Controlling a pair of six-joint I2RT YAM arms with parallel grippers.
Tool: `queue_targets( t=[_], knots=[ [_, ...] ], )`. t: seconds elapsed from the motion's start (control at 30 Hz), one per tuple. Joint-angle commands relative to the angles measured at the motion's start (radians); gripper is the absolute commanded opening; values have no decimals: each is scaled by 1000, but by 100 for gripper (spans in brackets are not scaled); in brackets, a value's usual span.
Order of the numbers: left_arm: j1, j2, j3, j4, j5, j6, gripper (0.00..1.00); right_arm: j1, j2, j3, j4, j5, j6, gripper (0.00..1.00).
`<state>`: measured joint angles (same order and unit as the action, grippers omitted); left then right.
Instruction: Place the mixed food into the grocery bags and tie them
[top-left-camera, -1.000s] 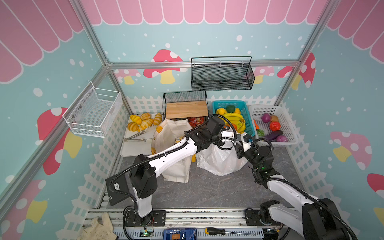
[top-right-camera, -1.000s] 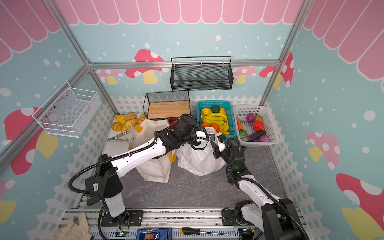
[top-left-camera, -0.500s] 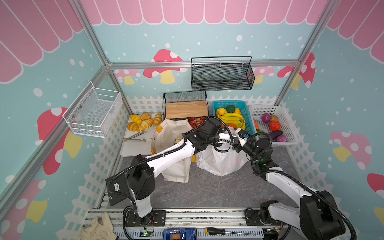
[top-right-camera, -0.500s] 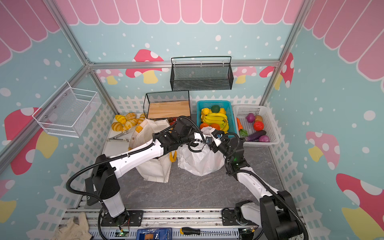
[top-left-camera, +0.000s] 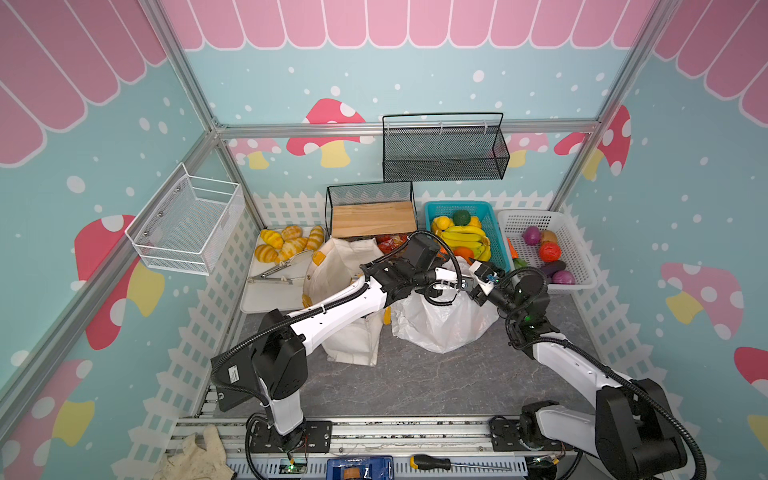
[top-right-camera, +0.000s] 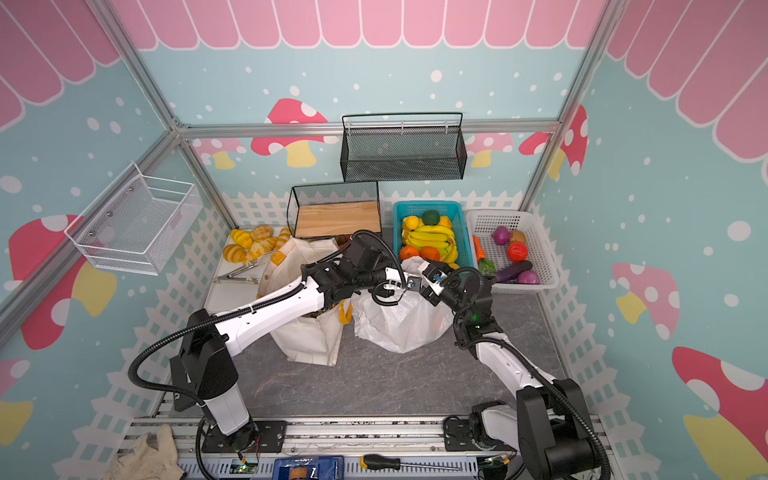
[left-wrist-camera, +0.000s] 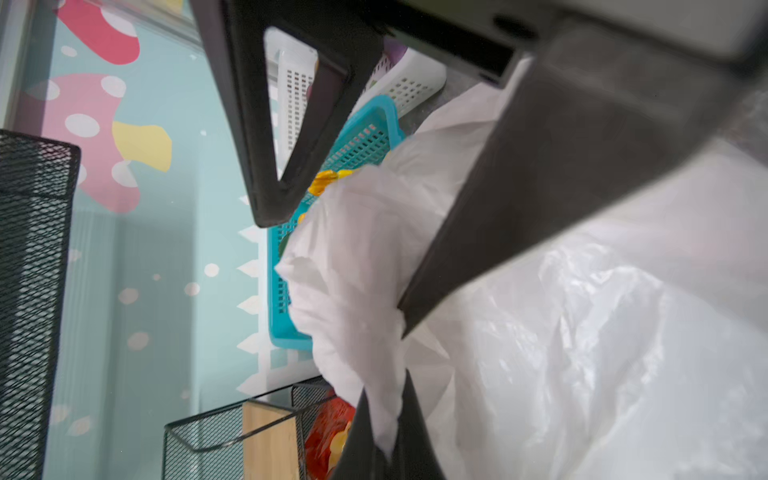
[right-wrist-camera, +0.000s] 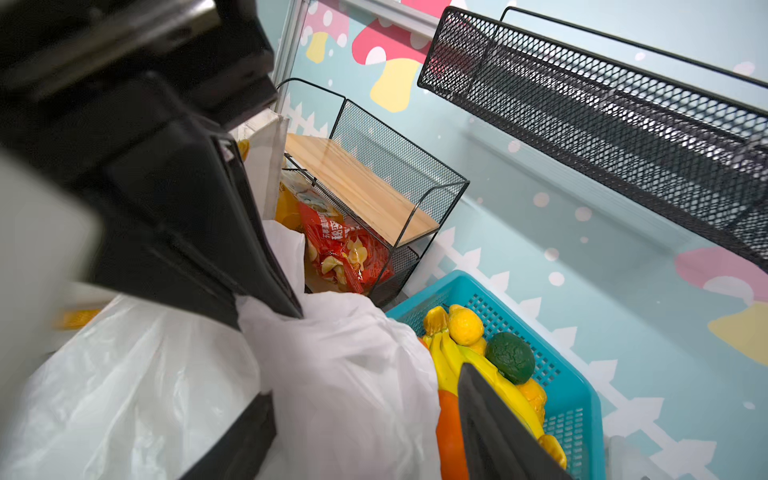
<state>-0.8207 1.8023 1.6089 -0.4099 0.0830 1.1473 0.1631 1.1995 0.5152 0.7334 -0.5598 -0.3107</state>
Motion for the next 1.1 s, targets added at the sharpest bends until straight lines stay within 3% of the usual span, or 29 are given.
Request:
queue_targets(
  t=[0.0,0.17,0.37,1.07],
  knots=[
    [24,-55,40,1,136,-32,0,-44,-2,-48,86,-156,-15,63],
    [35,-61,34,-8,195,-15,0,-46,61,-36,134,-295,-3,63],
    [35,-63,24,-22,204,33,0,-44,112,-14,187,-318,9,61],
    [35,-37,39,-67,250,77,0,-37,277,165,109,-417,-15,47]
  ],
)
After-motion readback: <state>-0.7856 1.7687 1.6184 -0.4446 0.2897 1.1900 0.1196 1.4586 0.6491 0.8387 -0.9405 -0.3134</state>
